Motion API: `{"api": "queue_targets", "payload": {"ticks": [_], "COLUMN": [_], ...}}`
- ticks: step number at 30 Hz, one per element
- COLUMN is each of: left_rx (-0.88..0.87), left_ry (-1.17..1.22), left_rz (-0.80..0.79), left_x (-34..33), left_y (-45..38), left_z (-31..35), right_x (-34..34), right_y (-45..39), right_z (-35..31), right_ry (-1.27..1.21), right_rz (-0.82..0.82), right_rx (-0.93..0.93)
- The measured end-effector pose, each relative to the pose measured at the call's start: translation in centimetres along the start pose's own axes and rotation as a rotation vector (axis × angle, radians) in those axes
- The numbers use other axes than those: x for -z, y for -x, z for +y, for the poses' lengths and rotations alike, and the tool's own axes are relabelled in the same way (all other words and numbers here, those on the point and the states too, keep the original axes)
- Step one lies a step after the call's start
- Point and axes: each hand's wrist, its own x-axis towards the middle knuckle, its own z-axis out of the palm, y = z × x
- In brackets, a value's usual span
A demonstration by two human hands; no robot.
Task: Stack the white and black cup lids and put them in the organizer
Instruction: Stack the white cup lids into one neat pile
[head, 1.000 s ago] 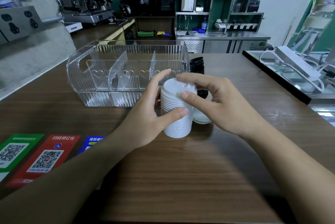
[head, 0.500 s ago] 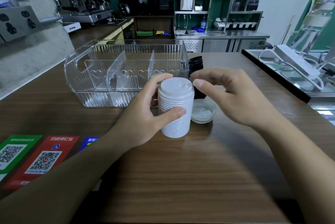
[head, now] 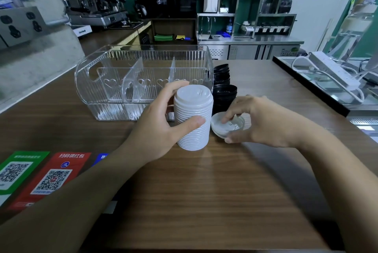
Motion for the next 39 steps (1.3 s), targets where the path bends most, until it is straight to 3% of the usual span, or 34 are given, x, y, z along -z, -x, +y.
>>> {"api": "queue_targets", "payload": {"ticks": [20, 31, 39], "left_rx": [0.004, 0.003, 0.001], "left_ry": [-0.007, -0.015, -0.030], "left_rz": [-0.007, 0.003, 0.008], "left_x": [0.1, 0.1, 0.1], "left_y": [-0.1, -0.1, 0.0], "left_z": [-0.2, -0.3, -0.1], "right_x": [-0.4, 0.3, 1.2], "right_y": [-0.4, -0.2, 0.1], "right_z": [0.6, 0.4, 0.1], "right_ry": [-0.018, -0.227, -0.294], "right_rz": [0.057, -0.003, 0.072], "right_rx": [0.010, 0.015, 0.033]}}
